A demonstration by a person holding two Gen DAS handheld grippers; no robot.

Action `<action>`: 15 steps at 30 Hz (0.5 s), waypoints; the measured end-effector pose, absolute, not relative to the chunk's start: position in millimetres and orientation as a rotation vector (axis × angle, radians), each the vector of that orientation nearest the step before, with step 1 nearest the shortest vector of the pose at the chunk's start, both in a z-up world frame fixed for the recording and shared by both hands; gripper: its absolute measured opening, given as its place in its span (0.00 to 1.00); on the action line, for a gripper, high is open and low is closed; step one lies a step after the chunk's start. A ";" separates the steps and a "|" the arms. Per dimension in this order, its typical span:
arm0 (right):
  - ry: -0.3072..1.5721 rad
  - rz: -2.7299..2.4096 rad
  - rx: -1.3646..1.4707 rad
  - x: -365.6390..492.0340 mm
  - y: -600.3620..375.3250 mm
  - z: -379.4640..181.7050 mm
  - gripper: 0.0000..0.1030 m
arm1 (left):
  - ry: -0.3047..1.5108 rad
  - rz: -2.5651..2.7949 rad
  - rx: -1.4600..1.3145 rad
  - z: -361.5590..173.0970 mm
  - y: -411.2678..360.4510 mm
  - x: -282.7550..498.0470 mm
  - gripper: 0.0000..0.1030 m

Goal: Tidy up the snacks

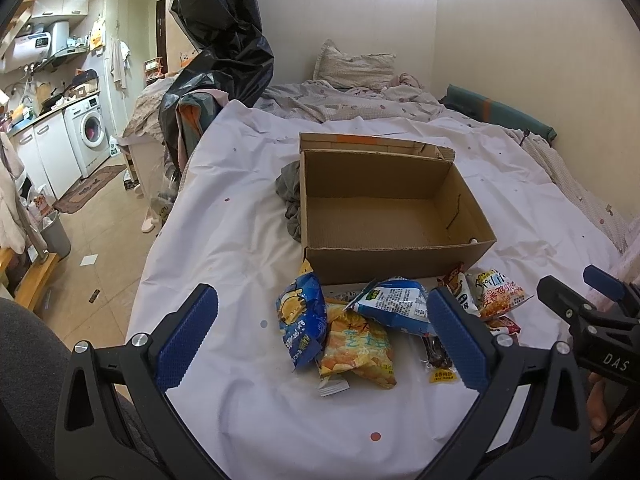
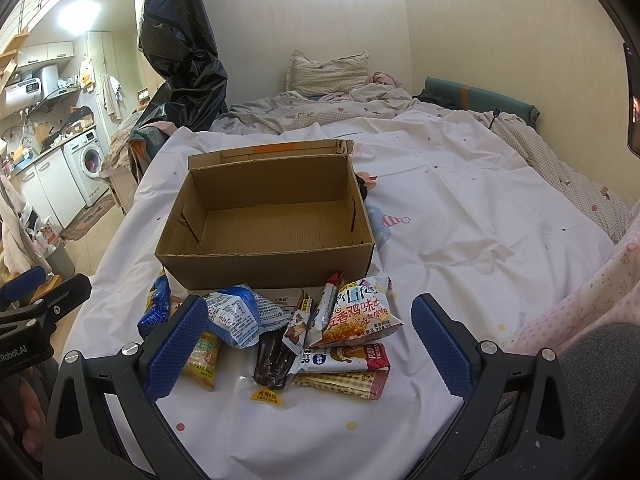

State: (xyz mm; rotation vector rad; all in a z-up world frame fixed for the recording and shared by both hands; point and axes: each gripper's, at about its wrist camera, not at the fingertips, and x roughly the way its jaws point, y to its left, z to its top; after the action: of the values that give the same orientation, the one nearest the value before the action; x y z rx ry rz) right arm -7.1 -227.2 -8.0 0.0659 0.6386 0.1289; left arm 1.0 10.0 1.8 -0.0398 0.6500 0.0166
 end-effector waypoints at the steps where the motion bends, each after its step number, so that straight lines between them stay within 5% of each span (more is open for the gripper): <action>1: 0.638 0.129 0.066 -7.1 -227.2 -8.0 1.00 | 0.652 0.017 -0.038 2.1 9.4 0.8 1.00; 15: 0.640 0.129 0.065 -7.0 -226.2 -7.9 1.00 | 0.654 0.016 -0.037 3.1 8.4 1.6 1.00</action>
State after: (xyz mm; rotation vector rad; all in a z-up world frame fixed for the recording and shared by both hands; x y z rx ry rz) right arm -7.0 -226.2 -7.9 0.0654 0.6401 0.1287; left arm 1.6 8.4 3.1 -0.0368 0.6541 0.0161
